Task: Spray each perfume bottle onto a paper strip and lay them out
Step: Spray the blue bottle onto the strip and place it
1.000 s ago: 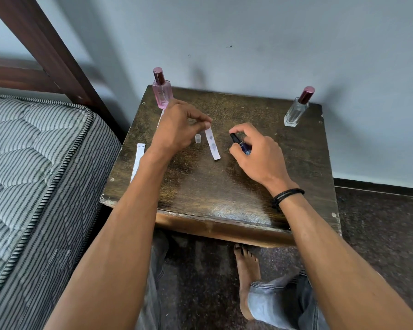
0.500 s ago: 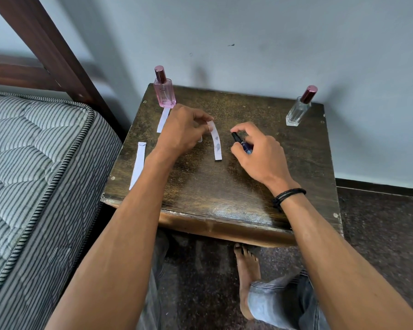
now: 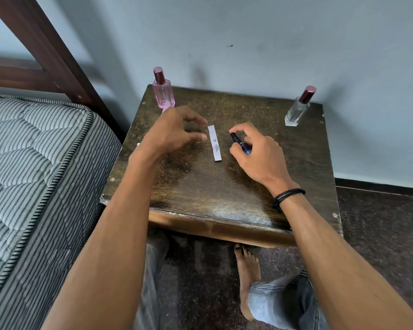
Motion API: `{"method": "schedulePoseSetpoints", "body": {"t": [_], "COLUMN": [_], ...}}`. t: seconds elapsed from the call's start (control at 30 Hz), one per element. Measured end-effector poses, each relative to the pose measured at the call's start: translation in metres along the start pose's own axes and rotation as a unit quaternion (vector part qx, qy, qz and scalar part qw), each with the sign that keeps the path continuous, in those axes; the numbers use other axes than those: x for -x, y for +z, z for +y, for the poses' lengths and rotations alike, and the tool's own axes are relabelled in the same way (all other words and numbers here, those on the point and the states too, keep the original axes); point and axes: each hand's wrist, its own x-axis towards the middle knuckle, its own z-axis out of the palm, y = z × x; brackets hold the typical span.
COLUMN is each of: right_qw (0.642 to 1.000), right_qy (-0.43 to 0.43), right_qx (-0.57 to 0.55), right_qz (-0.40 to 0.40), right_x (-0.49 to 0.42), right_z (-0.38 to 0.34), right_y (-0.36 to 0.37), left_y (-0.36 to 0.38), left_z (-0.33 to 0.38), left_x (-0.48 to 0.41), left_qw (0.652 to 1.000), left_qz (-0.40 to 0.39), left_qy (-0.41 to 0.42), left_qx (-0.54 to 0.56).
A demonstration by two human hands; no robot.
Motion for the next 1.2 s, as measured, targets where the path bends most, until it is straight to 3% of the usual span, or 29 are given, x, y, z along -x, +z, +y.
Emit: {"method": "schedulePoseSetpoints", "body": {"t": [0.07, 0.2, 0.33, 0.47, 0.9, 1.2], "right_qw": [1.0, 1.0, 0.999, 0.997, 0.992, 0.99], "right_qy": [-0.004, -0.01, -0.015, -0.018, -0.051, -0.057], "right_qx": [-0.003, -0.007, -0.032, -0.074, -0.113, -0.124], "right_qz": [0.002, 0.003, -0.005, -0.008, -0.013, -0.02], "right_x": [0.0, 0.0, 0.0, 0.0, 0.002, 0.004], "right_z": [0.0, -0.002, -0.002, -0.005, -0.008, -0.009], "right_y": [0.0, -0.001, 0.0, 0.001, 0.0, 0.0], "left_y": [-0.002, 0.0, 0.004, 0.015, 0.022, 0.019], "left_z": [-0.005, -0.008, 0.003, 0.015, 0.008, 0.011], "left_x": [-0.001, -0.002, 0.0, -0.001, -0.005, -0.003], "left_qw": [0.999, 0.997, 0.997, 0.985, 0.976, 0.974], "left_qz": [-0.03, -0.006, 0.033, 0.022, -0.058, -0.069], "left_qy": [0.006, 0.01, 0.0, -0.002, -0.007, -0.004], "left_qx": [-0.025, -0.072, 0.071, 0.171, 0.208, 0.214]}}
